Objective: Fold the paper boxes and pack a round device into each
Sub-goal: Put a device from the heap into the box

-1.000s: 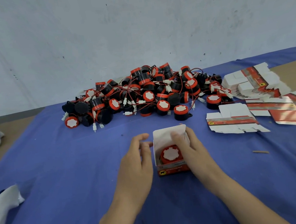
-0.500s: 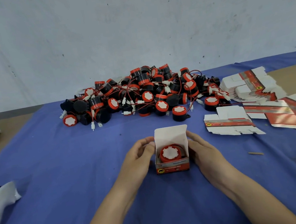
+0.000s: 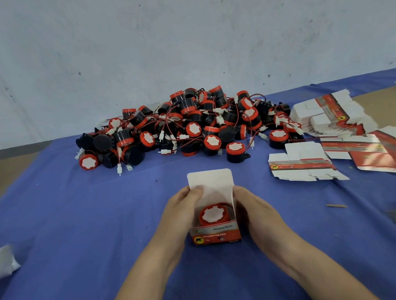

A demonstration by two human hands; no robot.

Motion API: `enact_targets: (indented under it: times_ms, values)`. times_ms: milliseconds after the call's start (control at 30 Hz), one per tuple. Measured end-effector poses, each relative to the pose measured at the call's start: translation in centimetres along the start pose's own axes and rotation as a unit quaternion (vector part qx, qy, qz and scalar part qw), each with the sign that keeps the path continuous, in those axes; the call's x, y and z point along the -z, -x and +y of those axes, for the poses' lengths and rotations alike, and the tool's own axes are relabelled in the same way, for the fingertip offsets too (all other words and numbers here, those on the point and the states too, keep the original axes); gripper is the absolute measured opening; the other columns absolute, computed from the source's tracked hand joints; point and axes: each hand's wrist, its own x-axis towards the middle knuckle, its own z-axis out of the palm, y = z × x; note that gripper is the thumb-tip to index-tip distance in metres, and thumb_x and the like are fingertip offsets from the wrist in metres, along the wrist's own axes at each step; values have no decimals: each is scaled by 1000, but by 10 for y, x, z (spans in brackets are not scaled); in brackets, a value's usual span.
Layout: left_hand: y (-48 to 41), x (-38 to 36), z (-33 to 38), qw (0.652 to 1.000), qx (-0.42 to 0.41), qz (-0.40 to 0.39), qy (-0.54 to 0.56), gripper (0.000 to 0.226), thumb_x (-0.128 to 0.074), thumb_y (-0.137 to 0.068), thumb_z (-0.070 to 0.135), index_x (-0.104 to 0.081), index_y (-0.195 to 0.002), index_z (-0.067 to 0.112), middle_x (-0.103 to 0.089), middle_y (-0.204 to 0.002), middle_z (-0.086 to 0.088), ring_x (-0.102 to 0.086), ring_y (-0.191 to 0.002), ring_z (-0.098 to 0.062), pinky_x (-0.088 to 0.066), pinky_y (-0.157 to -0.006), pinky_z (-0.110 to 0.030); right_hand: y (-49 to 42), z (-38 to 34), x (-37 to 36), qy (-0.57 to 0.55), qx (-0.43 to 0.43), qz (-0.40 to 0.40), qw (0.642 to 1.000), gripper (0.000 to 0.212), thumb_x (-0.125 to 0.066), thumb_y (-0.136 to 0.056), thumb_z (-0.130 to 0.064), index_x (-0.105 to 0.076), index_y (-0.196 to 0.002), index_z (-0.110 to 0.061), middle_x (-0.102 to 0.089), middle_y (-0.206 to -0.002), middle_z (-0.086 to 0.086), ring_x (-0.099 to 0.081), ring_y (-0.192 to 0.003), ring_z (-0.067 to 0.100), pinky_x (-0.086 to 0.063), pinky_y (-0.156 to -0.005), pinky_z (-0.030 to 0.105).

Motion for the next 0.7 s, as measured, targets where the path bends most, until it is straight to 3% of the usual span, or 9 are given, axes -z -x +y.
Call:
enact_targets:
  times_ms: [100, 267, 367, 467, 533, 600, 700]
  values:
    - [1, 7, 3, 986, 94, -59, 126, 34, -52, -96, 28, -76, -113, 12, -72, -117, -14, -69, -108, -33, -54, -94, -45, 0, 1, -2, -17, -10, 7, 1000, 39, -37, -105, -29, -75, -108, -25, -77, -107, 3, -74, -100, 21, -57, -88, 38]
    - [1, 6, 5, 977, 100, -83, 168, 31, -54, -95, 24, -76, -112, 11, -73, -114, -15, -72, -100, -34, -58, -87, -45, 3, 2, -10, -42, -25, -1, 999, 39, -38, -105, -44, -74, -111, -28, -78, -105, 4, -74, -100, 23, -55, -96, 44]
    - [2, 5, 6, 975, 99, -91, 177, 31, -53, -94, 24, -77, -109, 11, -72, -117, -16, -70, -104, -35, -57, -88, -47, 6, 0, -12, -26, -6, -14, 1000, 42, -40, -104, -43, -78, -88, -32, -79, -94, 2, -76, -88, 19, -60, -77, 35]
    - [5, 7, 8, 960, 108, -138, 217, 33, -52, -89, 23, -79, -102, 8, -73, -112, -16, -73, -95, -33, -60, -75, -42, 10, 0, -10, 19, 40, -25, 999, 27, -45, -101, -35, -68, -96, -22, -75, -100, 9, -74, -88, 17, -60, -69, 26]
    - [4, 12, 6, 958, 119, -148, 216, 33, -53, -89, 25, -79, -98, 7, -74, -105, -16, -74, -86, -32, -59, -67, -38, 12, 1, -8, 27, 69, -52, 996, 18, -51, -97, -34, -67, -99, -25, -73, -102, 8, -73, -91, 18, -59, -70, 24]
    - [3, 16, 4, 964, 123, -142, 189, 35, -55, -92, 28, -76, -110, 7, -72, -113, -18, -73, -95, -34, -59, -73, -41, 14, 1, -7, 34, 84, -80, 993, 19, -54, -90, -31, -68, -101, -32, -74, -103, 2, -73, -96, 18, -58, -72, 23]
    - [2, 17, -2, 987, 68, -100, 105, 39, -60, -94, 37, -72, -118, 9, -71, -116, -19, -70, -105, -35, -59, -83, -43, 16, -1, -8, 80, 91, -93, 988, 32, -54, -96, -11, -65, -113, -35, -74, -105, -6, -72, -97, 10, -56, -74, 21]
